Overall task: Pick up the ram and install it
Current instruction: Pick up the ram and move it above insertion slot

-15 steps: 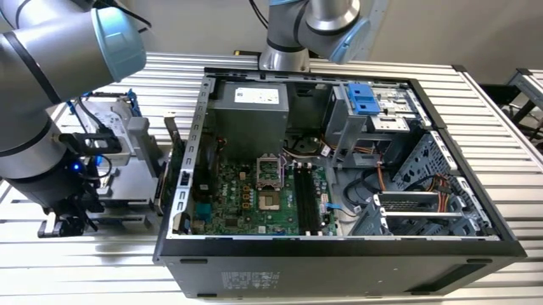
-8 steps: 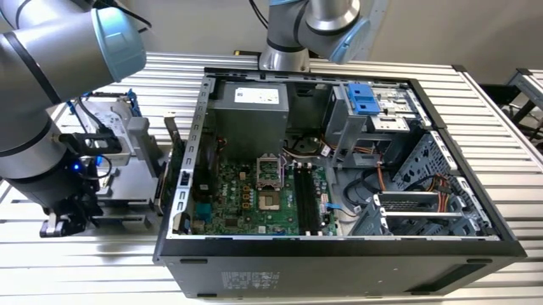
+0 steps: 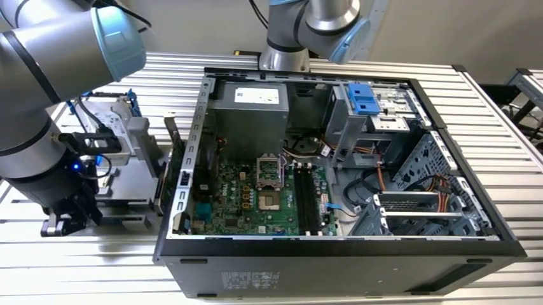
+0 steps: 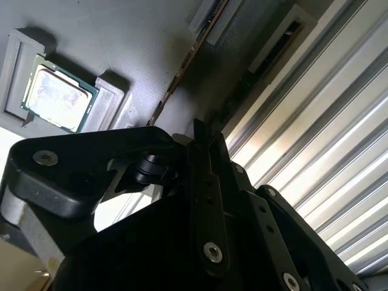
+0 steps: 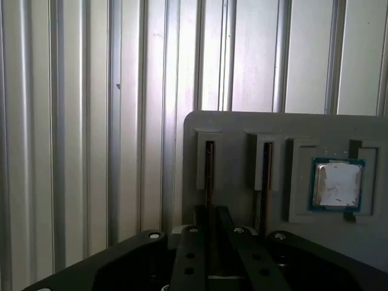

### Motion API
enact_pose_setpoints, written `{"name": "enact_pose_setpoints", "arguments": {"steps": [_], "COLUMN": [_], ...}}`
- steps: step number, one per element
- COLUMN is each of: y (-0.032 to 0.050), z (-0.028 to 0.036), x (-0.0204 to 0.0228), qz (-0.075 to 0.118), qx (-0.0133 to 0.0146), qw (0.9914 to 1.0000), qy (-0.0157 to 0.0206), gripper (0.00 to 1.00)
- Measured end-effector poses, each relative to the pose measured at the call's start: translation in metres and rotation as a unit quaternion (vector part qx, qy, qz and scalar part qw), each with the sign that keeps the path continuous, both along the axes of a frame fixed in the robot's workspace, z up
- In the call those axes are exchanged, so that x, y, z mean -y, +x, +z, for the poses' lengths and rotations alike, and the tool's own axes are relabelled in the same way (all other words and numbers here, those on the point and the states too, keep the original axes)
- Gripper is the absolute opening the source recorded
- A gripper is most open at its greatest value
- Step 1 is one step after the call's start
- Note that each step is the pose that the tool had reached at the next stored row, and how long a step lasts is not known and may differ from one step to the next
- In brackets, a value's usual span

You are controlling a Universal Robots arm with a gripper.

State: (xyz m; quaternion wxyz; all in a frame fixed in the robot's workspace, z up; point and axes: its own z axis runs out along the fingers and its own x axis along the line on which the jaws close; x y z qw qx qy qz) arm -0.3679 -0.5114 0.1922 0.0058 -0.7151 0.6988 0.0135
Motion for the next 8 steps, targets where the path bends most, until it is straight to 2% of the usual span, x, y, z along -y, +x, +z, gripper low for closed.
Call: {"name": "enact_pose_setpoints", "arguments": {"steps": [3, 4, 8], "y": [0.0000, 0.0000, 0.0000], "z": [0.0002, 0.0002, 0.0002], "x": [0.0000, 0.0000, 0.0000], "qz": [0.000, 0.000, 0.000], "qx": [-0.0002, -0.0001, -0.0001], "qw": [1.00000, 1.00000, 1.00000], "qy": [-0.0002, -0.0001, -0.0001], "gripper": [1.00, 0.00, 0.00]}}
